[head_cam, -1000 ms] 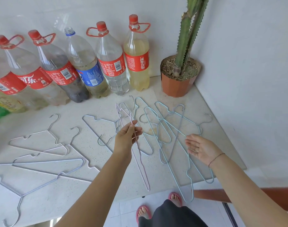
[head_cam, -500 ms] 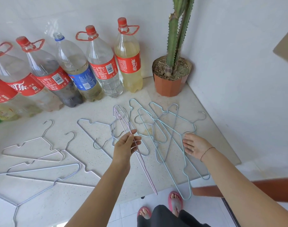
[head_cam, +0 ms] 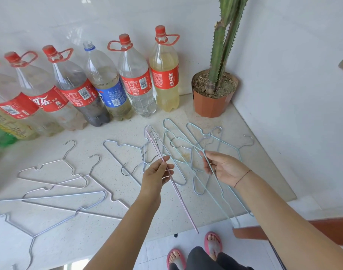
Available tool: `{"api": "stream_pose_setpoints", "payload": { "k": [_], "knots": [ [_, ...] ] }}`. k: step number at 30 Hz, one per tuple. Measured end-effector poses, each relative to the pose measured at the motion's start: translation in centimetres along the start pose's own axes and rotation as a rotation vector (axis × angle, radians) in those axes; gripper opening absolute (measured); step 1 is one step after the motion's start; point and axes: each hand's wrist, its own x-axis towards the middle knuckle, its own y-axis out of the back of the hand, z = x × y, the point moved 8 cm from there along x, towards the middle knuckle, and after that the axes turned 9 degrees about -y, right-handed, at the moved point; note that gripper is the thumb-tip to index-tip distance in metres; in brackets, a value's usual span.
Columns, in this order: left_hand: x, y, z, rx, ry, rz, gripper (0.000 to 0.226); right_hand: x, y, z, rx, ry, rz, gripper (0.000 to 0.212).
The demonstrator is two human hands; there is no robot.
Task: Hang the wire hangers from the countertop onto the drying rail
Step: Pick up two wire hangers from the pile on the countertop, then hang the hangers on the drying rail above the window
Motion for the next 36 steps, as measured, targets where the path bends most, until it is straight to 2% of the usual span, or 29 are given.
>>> {"api": "stream_pose_setpoints", "payload": {
  "k": [3, 9, 15, 24, 36],
  "knots": [
    [-0.5, 0.7, 0.8, -0.004, -0.01, -0.002, 0.025, -0.5, -2.4, -0.5, -0.083, 0.045, -0.055, 0.014],
    [-2.1, 2.7, 3.2, -0.016, -0.055, 0.012, 0.025, -1.9, -5.9, -1.1, -0.037, 0.075, -0.156, 0.022],
    [-4.7, 6.1, 5.5, -0.003, -0.149, 0.108, 0.026, -4.0, -10.9, -1.0, -0.067, 0.051, -0.301, 0.025],
    [-14.7, 11.4, 7.6, -0.022, -0.301, 0.455, 0.025, -8.2, -17.6, 2.7, -0.236, -0.098, -0.58, 0.028],
    [-39.1, 15.3, 8.1, -0.039, -0.454, 0.921, 0.024, -21.6, -23.9, 13.7, -0.586, -0.249, -0.946, 0.025]
  ]
}}
